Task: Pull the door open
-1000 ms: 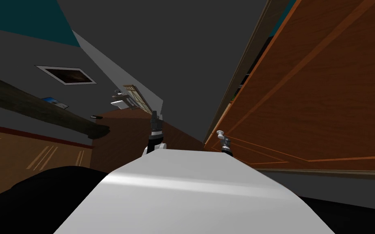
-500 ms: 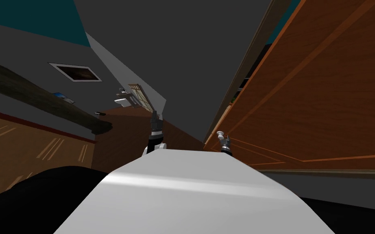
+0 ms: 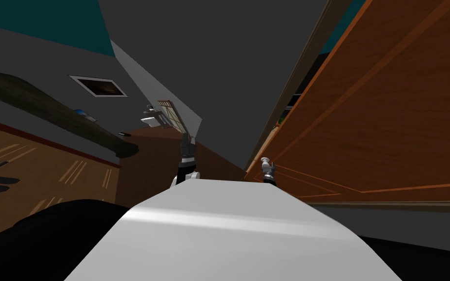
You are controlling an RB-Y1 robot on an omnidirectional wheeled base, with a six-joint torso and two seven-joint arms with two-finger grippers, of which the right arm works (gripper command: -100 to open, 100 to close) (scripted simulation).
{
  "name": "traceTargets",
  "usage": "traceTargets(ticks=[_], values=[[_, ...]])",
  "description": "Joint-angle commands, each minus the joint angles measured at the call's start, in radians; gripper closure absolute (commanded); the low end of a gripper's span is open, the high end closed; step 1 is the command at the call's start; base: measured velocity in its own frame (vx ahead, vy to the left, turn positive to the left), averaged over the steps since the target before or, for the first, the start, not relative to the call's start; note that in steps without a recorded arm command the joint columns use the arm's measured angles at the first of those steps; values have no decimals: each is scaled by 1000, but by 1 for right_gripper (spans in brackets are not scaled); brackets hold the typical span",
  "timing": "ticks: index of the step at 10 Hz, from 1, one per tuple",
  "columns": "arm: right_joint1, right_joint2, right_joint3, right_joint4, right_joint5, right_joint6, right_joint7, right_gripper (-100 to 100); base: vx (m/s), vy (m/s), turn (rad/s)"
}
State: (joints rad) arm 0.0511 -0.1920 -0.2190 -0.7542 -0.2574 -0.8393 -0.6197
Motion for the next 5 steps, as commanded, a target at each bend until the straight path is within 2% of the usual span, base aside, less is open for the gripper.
traceTargets(ticks=[1, 2, 4, 5], values=[[-6, 11, 11, -6, -26, 1, -50, -100, -72, 6, 48], [-6, 11, 11, -6, -26, 1, -61, -100, -58, 1, 12], [-15, 22, 26, -9, -63, 6, -127, -100, -67, -6, 39], [-15, 22, 26, -9, -63, 6, -142, -100, -58, -6, 16]])
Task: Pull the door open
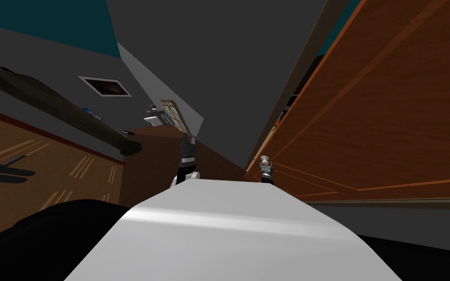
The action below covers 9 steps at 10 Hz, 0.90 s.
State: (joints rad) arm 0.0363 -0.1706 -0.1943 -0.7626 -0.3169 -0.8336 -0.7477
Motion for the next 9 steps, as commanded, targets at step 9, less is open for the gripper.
traceTargets(ticks=[9], values=[[-28, 36, 48, -9, -118, 15, -253, -100, -62, -7, 29]])
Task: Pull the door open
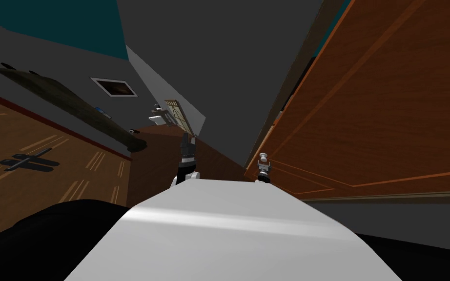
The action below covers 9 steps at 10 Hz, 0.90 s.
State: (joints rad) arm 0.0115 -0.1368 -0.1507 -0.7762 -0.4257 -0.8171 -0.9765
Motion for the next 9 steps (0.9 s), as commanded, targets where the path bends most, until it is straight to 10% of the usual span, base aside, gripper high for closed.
traceTargets(ticks=[1, 9], values=[[-4, 2, 4, 5, -9, -2, -30, -100, -48, -2, 18], [-26, 30, 41, -2, -99, 10, -232, -100, -63, -6, 26]])
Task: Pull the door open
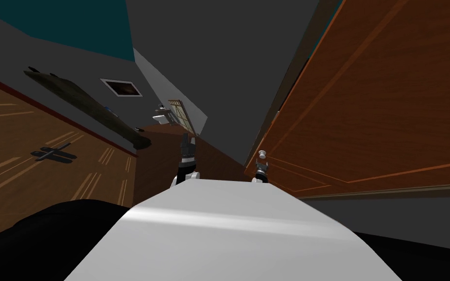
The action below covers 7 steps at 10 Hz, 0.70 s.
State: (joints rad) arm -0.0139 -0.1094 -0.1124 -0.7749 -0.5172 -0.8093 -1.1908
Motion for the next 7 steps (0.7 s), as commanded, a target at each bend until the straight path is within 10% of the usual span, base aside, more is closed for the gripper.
traceTargets(ticks=[1, 4, 7], values=[[-3, 6, 7, -4, -18, 4, -40, -100, -85, -6, 22], [-4, 10, 12, -9, -29, 7, -59, -100, -65, -7, 16], [19, -50, 2, 11, -41, -2, -127, -100, 153, -24, 96]])
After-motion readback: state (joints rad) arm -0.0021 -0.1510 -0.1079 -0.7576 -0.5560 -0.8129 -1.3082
